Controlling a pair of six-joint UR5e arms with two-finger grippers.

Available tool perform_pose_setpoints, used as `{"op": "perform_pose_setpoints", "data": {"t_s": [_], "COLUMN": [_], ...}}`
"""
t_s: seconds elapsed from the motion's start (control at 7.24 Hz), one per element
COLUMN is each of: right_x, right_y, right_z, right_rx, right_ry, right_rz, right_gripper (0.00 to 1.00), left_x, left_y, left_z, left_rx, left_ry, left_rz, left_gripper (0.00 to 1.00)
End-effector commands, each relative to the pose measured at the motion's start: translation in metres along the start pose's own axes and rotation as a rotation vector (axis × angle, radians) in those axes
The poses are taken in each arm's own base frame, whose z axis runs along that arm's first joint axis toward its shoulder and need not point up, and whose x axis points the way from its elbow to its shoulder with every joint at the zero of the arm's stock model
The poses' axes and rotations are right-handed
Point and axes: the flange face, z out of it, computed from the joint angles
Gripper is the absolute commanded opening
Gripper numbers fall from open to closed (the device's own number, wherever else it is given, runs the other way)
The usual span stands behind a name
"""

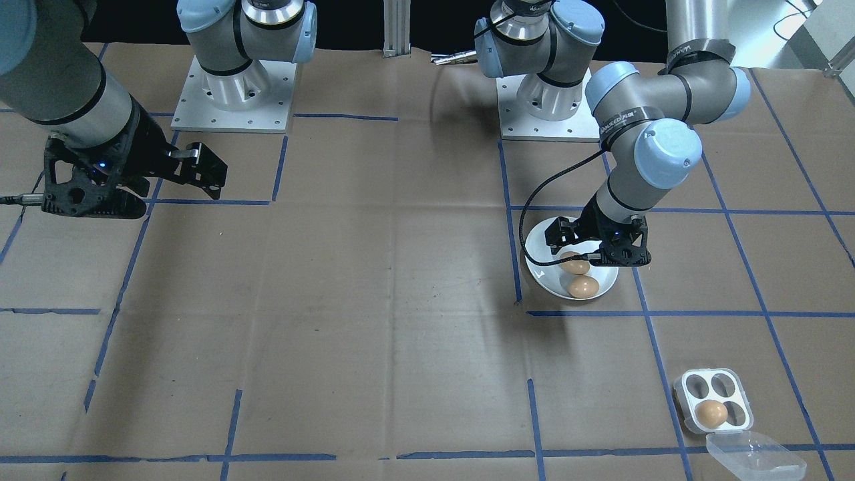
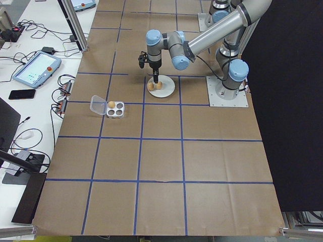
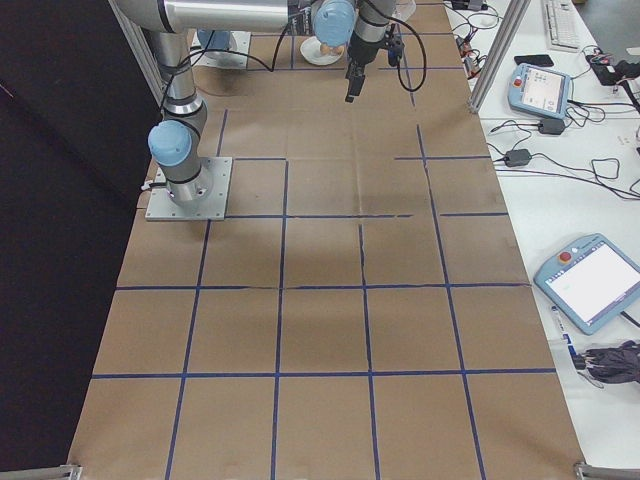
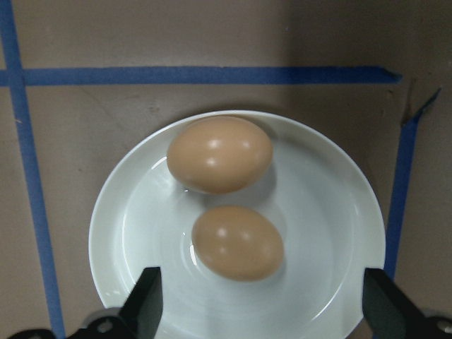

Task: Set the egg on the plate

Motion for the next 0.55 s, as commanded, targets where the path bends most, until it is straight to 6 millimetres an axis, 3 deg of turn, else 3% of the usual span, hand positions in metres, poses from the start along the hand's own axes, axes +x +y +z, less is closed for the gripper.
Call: {"op": "perform_pose_setpoints", "data": {"t_s": [0.0, 0.28, 0.41], "right_x": [0.000, 0.000, 0.000], "right_y": [0.000, 0.000, 0.000], "right_z": [0.000, 0.000, 0.000], "right_rx": [0.000, 0.000, 0.000], "right_ry": [-0.001, -0.001, -0.001], "right_rz": [0.000, 0.000, 0.000], "right_gripper": [1.00, 1.00, 1.00], "left_x": [-0.004, -0.012, -0.023], "left_y": [-0.025, -0.052, -0.071], "left_z": [-0.070, -0.100, -0.093], "left_rx": [-0.023, -0.005, -0.012], "left_ry": [0.003, 0.002, 0.005], "left_rz": [-0.066, -0.075, -0.074], "left_gripper": [1.00, 1.00, 1.00]}}
